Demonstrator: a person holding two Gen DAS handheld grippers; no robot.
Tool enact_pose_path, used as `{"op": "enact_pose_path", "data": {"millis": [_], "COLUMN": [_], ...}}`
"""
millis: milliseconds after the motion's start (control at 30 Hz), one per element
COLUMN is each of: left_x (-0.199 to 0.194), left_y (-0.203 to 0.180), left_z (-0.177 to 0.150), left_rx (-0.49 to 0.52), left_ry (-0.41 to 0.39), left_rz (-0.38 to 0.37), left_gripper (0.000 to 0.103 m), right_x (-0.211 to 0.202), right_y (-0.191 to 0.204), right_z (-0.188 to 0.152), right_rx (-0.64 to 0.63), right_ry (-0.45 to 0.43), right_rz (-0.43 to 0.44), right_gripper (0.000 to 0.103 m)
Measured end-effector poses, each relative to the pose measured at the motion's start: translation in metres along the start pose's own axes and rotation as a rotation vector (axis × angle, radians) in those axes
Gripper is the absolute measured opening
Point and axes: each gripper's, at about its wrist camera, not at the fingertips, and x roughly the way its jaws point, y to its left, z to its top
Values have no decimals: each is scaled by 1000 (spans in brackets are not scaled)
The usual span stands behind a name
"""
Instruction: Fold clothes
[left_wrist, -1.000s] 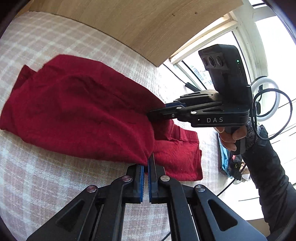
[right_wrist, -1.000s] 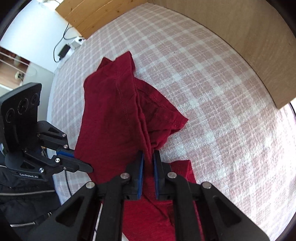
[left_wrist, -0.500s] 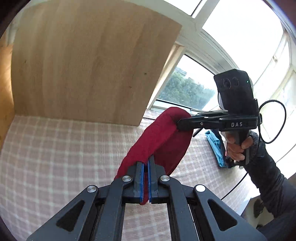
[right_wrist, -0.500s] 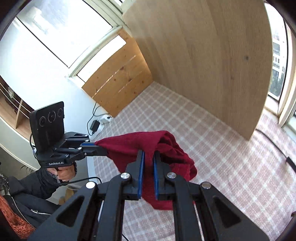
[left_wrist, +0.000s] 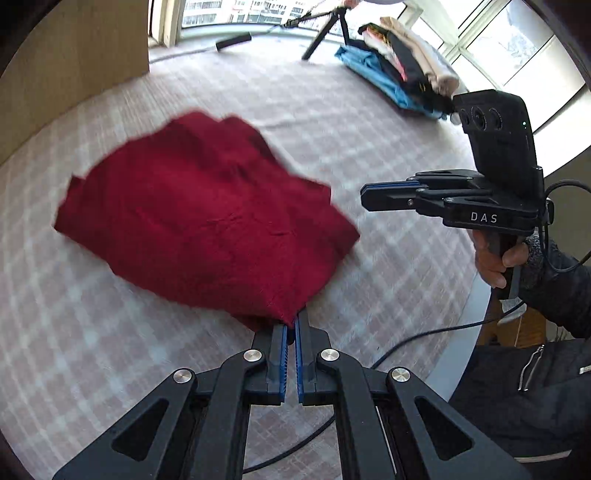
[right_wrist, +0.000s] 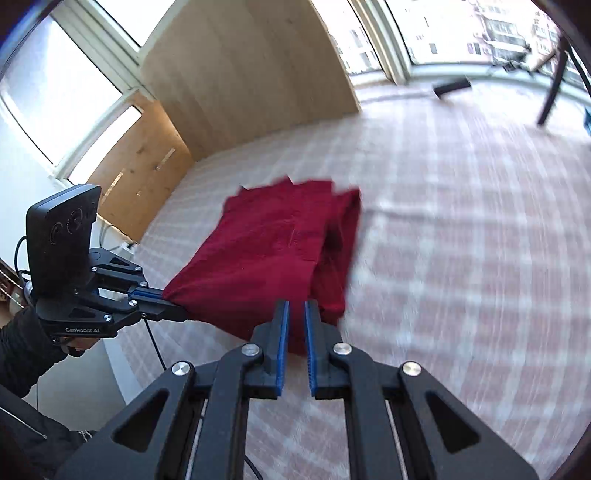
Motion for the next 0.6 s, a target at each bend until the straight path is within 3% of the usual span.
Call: {"op": "enact_pose_path", "data": {"millis": [133,267,333,400,600], "left_x": [-14,-56,-68,-68,-53], "left_y": [4,25,38,51,88], "left_z": [-14,-20,-15,-2,40], "left_rx": [-40,-105,-139,-168,-194], "left_ry": [4,-69,-99,-116,-133], "left_rz": [-30,-27,4,26,98], "left_gripper": [7,11,11,11,19], "right_x": [-5,-39,-43,-33,43], "right_y": [0,16,25,33,35], "right_z": [-18,18,45,73,138], "right_rx": [-7,-54,-107,-167,-233], "right_ry": [72,-2,-34,-62,36], "right_rz": [-65,15,18,-1,-13], "right_gripper": [10,13,44,50,50]}}
